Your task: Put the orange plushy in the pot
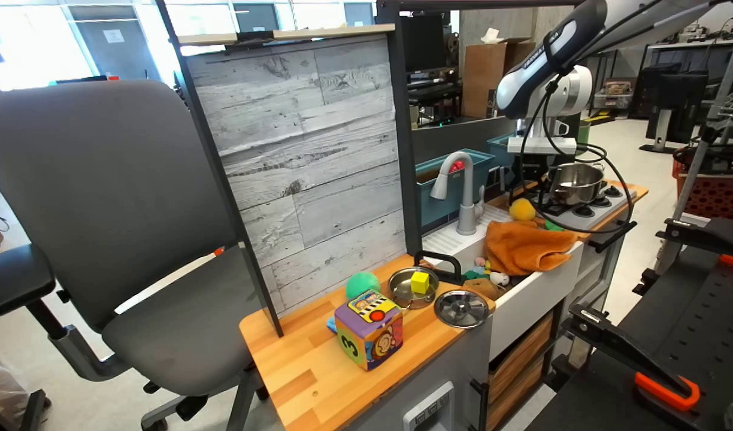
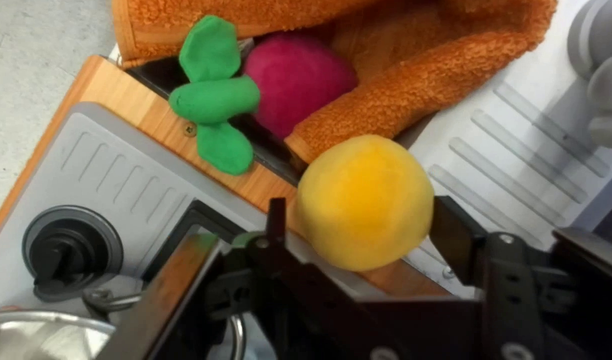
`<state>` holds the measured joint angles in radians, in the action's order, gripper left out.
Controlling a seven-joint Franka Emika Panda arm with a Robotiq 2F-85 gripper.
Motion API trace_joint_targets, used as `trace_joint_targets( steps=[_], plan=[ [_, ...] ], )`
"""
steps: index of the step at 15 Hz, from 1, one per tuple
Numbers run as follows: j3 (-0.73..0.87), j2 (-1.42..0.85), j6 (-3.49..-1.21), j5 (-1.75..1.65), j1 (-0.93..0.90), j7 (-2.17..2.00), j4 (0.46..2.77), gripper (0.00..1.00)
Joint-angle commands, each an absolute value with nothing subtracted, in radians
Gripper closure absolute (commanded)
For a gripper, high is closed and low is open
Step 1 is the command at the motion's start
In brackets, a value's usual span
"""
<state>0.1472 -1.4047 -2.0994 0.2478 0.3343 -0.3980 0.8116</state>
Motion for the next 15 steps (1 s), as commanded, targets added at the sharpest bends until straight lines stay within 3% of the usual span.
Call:
trace_joint_targets(
  steps=[1, 7, 15],
  plan=[
    [0.145, -1.461, -2.060, 0.219, 0.345, -0.435, 0.705, 0.58],
    [0.150, -1.474, -2.067, 0.217, 0.345, -0.445, 0.676, 0.98],
    [0.121, -1.376, -2.101, 0.224, 0.343, -0.306, 0.768, 0.97]
  ],
)
